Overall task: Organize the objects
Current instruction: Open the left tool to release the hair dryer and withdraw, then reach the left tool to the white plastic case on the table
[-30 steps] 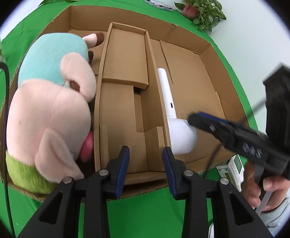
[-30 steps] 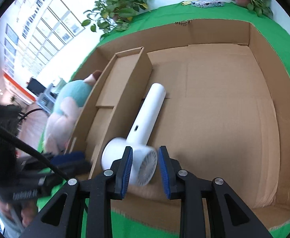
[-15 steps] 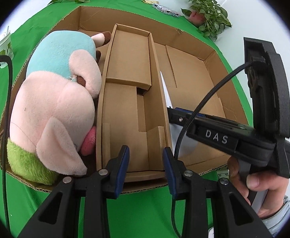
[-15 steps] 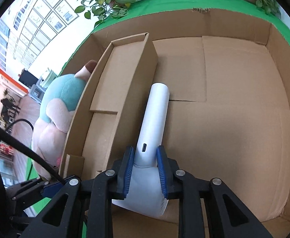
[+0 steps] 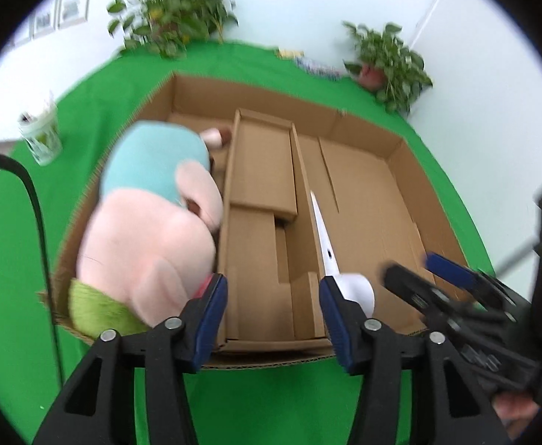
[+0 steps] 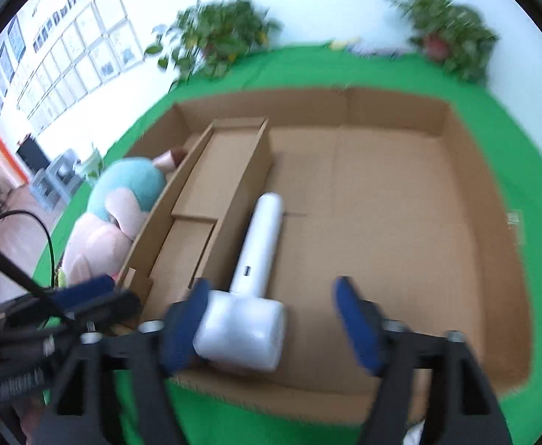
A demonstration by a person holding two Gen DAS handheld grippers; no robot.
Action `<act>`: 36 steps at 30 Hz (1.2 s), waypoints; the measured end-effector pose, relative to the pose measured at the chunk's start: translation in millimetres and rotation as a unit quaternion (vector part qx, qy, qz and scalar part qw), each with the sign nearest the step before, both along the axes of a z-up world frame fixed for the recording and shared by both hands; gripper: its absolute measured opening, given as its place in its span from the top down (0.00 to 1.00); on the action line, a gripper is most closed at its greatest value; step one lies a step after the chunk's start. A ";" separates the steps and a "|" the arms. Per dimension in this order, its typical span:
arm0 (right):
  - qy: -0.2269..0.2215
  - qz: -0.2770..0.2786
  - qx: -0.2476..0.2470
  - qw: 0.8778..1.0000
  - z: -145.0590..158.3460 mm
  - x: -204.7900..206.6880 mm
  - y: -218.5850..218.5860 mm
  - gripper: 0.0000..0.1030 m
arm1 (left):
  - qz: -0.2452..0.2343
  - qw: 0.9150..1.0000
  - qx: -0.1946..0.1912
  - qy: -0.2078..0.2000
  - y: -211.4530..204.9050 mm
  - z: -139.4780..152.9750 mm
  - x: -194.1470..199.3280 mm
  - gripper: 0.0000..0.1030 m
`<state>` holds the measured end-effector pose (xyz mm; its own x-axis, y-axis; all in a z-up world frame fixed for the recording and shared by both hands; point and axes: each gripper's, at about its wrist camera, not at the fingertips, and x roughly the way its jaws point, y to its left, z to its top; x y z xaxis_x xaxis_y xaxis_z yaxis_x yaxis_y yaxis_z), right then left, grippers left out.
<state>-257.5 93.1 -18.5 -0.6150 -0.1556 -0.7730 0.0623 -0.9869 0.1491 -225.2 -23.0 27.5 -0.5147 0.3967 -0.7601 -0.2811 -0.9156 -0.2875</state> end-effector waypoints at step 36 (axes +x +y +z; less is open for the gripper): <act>0.153 -0.004 0.065 0.986 26.5 190.2 11.3 0.03 | -0.009 0.968 -0.063 0.242 11.3 41.2 135.1 0.21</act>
<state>-67.3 104.4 8.0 -0.8232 -0.0616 -0.5645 0.0771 -0.9970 -0.0037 -90.0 -11.7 68.7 -0.8160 0.3290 -0.4754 -0.3716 -0.9284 -0.0046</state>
